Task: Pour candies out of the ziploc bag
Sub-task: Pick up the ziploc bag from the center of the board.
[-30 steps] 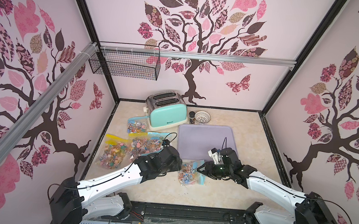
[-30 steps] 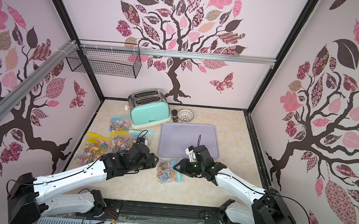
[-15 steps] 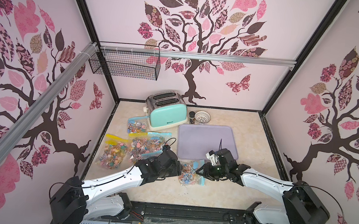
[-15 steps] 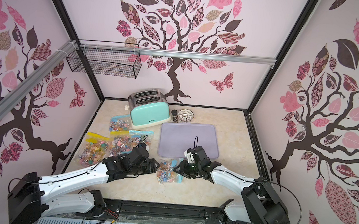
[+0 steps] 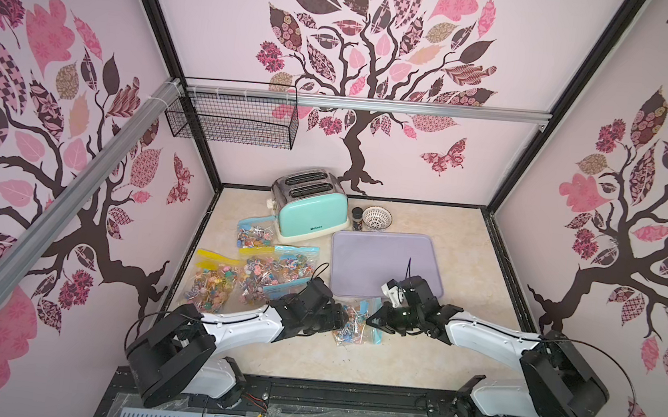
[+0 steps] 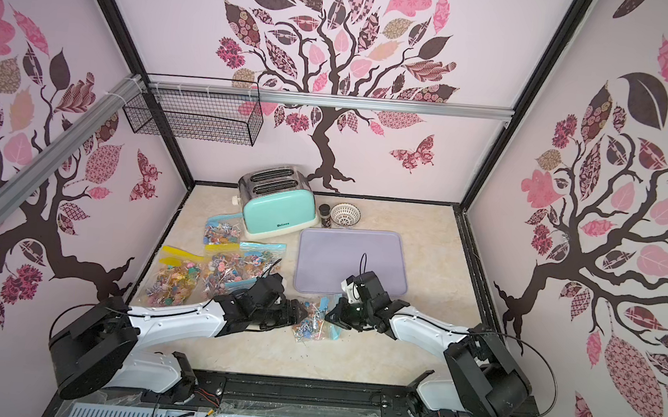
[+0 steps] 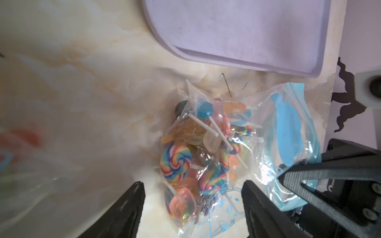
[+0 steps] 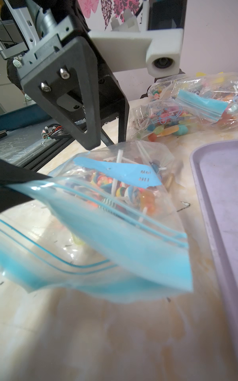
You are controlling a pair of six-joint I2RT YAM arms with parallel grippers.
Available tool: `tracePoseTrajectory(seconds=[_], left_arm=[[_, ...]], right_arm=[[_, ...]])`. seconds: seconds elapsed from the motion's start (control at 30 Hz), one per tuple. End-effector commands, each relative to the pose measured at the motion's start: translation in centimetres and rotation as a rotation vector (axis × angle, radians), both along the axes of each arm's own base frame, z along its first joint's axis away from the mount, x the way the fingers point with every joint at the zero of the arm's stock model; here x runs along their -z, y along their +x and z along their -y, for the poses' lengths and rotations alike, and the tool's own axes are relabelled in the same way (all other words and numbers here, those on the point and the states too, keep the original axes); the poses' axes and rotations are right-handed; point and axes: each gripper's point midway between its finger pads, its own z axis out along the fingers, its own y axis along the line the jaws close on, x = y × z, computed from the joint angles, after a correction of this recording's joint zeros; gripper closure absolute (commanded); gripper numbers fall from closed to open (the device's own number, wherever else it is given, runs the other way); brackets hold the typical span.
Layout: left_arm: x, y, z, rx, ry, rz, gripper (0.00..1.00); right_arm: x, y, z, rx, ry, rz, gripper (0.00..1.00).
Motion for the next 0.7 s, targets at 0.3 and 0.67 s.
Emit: tracePoseTrajectory(seconds=[0.3, 0.67], left_arm=[[-2.0, 0.3, 2.8, 0.067, -0.158, 0.032, 0.40], [-1.2, -0.1, 1.7, 0.045, -0.116, 0.018, 0.70]], right_arm=[[-0.4, 0.2, -0.1, -0.009, -0.005, 0.018, 1.00], [-0.5, 0.1, -0.1, -0.012, -0.004, 0.023, 1.00]])
